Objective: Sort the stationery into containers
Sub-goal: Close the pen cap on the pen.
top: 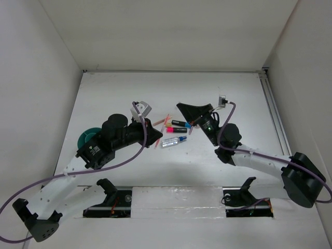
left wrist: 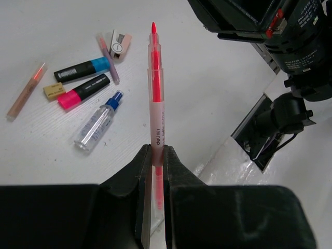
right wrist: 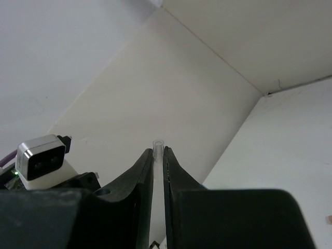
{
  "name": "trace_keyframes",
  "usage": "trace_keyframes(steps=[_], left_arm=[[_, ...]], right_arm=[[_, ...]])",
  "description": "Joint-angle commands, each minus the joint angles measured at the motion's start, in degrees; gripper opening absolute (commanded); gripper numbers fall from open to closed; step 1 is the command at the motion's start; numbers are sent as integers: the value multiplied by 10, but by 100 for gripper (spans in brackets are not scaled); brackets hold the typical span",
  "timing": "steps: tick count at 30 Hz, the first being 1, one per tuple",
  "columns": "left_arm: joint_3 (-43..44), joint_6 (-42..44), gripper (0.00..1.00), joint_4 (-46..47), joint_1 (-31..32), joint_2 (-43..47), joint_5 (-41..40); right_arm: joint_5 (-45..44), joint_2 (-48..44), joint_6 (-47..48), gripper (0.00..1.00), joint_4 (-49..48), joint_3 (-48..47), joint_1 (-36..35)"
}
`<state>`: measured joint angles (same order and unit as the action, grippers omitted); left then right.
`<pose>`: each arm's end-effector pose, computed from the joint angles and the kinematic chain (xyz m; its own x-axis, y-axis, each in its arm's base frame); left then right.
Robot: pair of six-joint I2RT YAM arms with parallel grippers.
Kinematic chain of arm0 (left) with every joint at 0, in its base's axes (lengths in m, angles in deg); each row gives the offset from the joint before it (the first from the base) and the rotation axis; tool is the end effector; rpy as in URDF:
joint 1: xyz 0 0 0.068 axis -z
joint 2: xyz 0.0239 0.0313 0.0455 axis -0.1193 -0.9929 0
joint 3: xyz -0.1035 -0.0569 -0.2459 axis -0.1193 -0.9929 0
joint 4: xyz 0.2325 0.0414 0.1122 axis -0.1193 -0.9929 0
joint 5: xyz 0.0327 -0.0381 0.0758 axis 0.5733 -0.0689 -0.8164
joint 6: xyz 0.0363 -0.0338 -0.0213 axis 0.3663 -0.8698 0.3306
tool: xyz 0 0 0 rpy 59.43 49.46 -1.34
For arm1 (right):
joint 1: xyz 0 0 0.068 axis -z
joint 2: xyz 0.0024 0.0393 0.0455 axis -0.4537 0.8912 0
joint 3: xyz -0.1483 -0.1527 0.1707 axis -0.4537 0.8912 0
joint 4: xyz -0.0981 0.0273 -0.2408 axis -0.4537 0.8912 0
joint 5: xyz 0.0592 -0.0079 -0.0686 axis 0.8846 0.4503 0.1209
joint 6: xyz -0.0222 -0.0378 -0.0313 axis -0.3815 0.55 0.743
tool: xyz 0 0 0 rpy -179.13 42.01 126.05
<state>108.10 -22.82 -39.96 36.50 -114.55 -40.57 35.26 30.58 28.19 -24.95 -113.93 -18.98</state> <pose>0.1246 -0.1299 0.3681 -0.3750 -0.0255 -0.9267 0.7683 0.5509 -0.3261 0.1855 0.1862 0.3072 -0.3090 0.7828 -0.5401 -0.6398 0.2491 0.7270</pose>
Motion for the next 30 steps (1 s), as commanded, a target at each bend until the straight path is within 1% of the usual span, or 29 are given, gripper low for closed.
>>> trace_keyframes(steps=[1, 7, 13, 21, 30], left_arm=[[-2, 0, 0, 21, -3, -2, -1], [-2, 0, 0, 21, -3, -2, -1], [-2, 0, 0, 21, -3, -7, 4], [-2, 6, 0, 15, -3, -18, 4], [-2, 6, 0, 15, -3, -12, 4]], right_arm=[[-18, 14, -14, 0, -63, -18, -5], [-18, 34, -27, 0, -89, -18, -10], [9, 45, -43, 0, -116, -18, -10], [43, 61, -54, 0, -126, -24, -16], [49, 67, -59, 0, -132, -19, -21]])
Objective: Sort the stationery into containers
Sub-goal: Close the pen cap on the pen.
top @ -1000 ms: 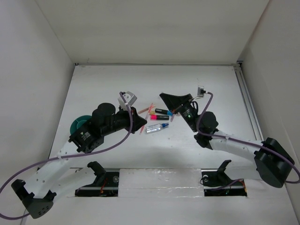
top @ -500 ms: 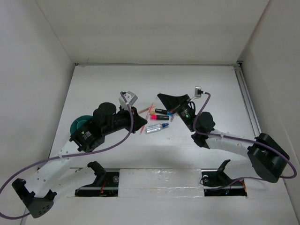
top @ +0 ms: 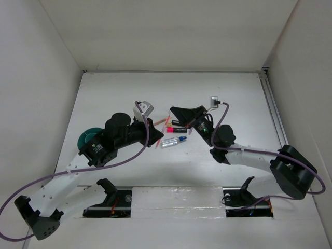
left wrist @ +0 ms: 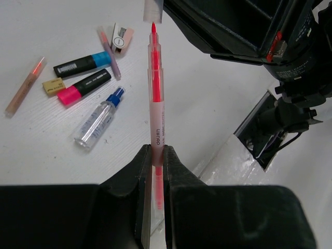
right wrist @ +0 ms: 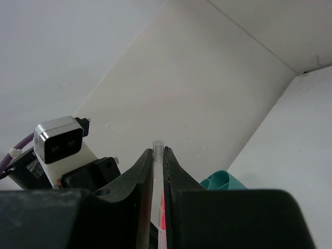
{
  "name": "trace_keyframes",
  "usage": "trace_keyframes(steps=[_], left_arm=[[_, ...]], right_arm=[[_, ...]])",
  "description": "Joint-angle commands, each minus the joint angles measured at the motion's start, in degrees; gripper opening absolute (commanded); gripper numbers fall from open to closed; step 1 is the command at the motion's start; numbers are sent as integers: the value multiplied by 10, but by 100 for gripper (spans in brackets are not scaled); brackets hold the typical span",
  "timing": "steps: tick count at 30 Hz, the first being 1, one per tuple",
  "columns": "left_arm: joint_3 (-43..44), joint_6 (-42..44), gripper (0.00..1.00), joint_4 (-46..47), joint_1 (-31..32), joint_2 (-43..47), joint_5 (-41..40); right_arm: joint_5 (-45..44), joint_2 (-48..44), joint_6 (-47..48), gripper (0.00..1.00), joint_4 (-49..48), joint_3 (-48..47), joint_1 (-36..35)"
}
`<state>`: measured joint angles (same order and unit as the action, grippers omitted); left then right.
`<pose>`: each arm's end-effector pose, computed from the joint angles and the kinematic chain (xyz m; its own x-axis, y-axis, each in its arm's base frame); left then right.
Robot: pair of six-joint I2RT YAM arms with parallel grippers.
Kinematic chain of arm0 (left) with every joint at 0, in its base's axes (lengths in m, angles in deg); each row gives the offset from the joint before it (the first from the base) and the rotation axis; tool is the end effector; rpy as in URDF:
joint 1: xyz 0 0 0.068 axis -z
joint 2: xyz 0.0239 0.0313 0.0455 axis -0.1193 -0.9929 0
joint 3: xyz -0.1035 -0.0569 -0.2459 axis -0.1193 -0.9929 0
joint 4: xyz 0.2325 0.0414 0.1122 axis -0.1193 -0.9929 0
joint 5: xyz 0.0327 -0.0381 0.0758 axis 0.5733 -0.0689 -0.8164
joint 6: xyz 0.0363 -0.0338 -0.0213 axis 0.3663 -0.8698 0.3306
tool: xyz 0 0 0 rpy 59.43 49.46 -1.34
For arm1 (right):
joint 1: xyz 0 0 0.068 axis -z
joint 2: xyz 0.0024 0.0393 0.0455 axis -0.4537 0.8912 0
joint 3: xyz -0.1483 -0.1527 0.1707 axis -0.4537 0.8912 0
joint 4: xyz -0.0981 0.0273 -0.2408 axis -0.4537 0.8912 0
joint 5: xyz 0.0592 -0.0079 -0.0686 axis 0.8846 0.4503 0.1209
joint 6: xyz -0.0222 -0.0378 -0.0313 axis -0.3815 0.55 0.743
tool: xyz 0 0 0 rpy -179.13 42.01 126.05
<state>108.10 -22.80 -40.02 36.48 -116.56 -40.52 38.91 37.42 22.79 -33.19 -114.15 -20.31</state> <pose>0.1310 -0.1359 0.3622 -0.3991 -0.0023 -0.9169 0.7600 0.5586 -0.3322 0.1901 0.2036 0.2927 -0.4122 0.7720 -0.4837 -0.6502 0.1226 0.7498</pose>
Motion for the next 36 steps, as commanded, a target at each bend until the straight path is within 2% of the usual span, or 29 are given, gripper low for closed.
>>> trace_keyframes(steps=[1, 14, 36], left_arm=[[-2, 5, 0, 16, -3, 14, 9], [-2, 5, 0, 16, -3, 9, 15], [-2, 0, 0, 11, -3, 3, -9]], right_arm=[[12, -1, -5, 0, -49, -17, -8], [-10, -12, 13, 0, -25, -18, 9], [32, -6, 8, 0, -38, -12, 27]])
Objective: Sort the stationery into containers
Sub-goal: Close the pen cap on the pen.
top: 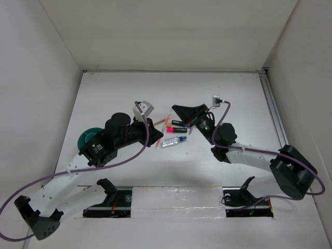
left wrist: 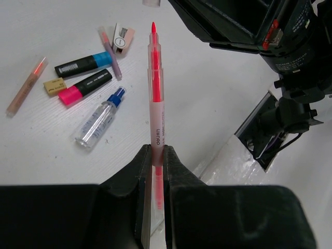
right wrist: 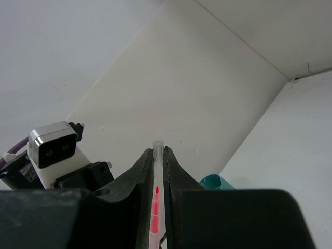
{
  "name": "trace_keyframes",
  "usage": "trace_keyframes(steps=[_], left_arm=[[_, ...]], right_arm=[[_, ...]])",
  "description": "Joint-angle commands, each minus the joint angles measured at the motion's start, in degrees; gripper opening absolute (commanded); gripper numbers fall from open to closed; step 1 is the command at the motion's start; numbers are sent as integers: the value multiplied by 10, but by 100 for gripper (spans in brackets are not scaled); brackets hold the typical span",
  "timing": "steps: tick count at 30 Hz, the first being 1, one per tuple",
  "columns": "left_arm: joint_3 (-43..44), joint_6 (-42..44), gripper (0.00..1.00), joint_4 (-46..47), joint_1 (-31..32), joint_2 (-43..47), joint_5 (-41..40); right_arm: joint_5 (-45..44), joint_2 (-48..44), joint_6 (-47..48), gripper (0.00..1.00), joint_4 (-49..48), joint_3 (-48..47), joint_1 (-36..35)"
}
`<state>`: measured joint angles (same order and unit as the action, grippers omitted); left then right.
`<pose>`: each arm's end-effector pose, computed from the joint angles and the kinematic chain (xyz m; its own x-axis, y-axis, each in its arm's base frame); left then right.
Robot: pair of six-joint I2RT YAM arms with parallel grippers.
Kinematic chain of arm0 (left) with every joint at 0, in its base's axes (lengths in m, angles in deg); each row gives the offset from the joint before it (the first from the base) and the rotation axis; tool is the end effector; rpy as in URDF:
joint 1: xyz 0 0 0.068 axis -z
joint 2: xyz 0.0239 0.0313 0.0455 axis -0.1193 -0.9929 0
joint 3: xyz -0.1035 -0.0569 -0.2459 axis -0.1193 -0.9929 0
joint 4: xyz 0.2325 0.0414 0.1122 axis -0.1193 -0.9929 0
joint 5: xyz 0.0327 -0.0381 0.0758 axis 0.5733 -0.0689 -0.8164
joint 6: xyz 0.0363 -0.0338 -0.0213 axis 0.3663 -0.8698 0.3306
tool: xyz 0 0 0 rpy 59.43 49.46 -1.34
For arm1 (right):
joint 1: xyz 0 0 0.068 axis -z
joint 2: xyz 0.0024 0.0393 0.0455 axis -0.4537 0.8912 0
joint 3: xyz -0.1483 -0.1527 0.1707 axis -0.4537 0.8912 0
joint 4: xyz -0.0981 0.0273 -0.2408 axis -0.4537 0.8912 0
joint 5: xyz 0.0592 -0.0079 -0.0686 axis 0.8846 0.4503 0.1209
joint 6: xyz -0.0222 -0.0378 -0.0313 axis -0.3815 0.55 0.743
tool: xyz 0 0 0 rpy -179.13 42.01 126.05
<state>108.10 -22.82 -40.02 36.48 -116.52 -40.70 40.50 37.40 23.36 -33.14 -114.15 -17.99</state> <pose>0.1310 -0.1357 0.3623 -0.3984 -0.0037 -0.9172 0.7585 0.5609 -0.3318 0.1975 0.1965 0.2928 -0.3893 0.7725 -0.5016 -0.6585 0.1474 0.7380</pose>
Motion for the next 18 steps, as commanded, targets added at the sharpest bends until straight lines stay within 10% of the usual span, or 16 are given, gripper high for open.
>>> trace_keyframes(steps=[1, 18], left_arm=[[3, 0, 0, 11, -3, 3, -7], [3, 0, 0, 11, -3, 3, -13]], right_arm=[[16, -6, 2, 0, -33, -6, 4], [21, 11, -8, 0, -38, 0, -2]])
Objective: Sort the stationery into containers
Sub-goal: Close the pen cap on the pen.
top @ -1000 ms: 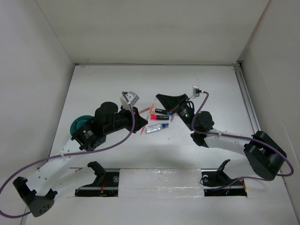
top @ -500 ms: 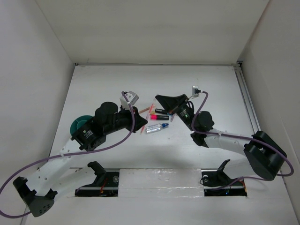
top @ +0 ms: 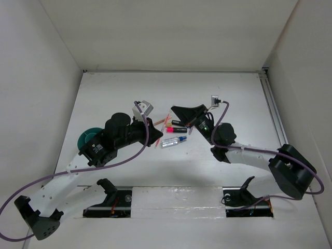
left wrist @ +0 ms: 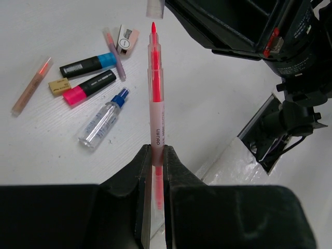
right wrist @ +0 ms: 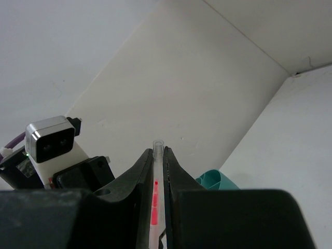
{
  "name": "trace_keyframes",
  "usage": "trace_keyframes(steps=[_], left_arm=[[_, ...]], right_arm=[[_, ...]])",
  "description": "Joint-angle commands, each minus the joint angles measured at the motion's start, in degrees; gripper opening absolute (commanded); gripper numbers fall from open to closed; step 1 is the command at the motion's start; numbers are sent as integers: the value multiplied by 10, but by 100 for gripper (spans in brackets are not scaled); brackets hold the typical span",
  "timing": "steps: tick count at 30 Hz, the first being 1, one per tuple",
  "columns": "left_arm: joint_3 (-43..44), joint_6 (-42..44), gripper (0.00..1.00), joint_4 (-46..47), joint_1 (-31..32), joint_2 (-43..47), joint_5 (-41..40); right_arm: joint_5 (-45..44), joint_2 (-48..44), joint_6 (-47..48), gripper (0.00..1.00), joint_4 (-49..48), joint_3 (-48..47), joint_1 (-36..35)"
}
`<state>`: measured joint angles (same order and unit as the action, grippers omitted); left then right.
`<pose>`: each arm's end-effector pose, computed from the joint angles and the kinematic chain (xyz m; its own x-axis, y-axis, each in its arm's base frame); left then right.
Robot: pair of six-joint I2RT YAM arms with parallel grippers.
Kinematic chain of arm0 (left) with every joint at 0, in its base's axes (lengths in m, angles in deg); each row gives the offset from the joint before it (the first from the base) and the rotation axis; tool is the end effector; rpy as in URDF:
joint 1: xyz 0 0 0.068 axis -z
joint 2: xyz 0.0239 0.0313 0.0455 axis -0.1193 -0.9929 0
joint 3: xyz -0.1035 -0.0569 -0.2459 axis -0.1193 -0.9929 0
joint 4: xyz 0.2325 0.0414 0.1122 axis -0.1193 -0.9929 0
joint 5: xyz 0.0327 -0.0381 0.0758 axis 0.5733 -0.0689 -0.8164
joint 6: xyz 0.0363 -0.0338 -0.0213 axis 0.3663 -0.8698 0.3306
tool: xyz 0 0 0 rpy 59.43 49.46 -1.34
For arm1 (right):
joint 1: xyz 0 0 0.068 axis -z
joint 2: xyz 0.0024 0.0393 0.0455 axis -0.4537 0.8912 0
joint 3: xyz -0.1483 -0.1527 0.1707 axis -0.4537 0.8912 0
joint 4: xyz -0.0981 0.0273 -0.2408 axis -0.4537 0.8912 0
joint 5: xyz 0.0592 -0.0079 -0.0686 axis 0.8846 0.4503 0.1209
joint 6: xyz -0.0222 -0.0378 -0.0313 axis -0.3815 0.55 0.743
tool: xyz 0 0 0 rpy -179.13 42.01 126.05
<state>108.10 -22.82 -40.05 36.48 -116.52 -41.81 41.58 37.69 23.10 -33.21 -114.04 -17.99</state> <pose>0.1315 -0.1353 0.3622 -0.3959 -0.0079 -0.9183 0.7486 0.5763 -0.3277 0.1975 0.1974 0.2910 -0.4043 0.7614 -0.5067 -0.6605 0.1402 0.7376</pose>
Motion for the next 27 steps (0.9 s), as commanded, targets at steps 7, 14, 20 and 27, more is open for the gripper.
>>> trace_keyframes(steps=[7, 14, 20, 27], left_arm=[[3, 0, 0, 11, -3, 3, 4], [3, 0, 0, 11, -3, 3, 4], [3, 0, 0, 11, -3, 3, 9], [3, 0, 0, 11, -3, 3, 9]], right_arm=[[10, 31, -5, 0, -49, -12, -7], [-2, 25, -5, 0, -56, -17, -7], [-2, -3, -5, 0, -41, -17, 13], [-2, -24, -5, 0, -28, -12, 18]])
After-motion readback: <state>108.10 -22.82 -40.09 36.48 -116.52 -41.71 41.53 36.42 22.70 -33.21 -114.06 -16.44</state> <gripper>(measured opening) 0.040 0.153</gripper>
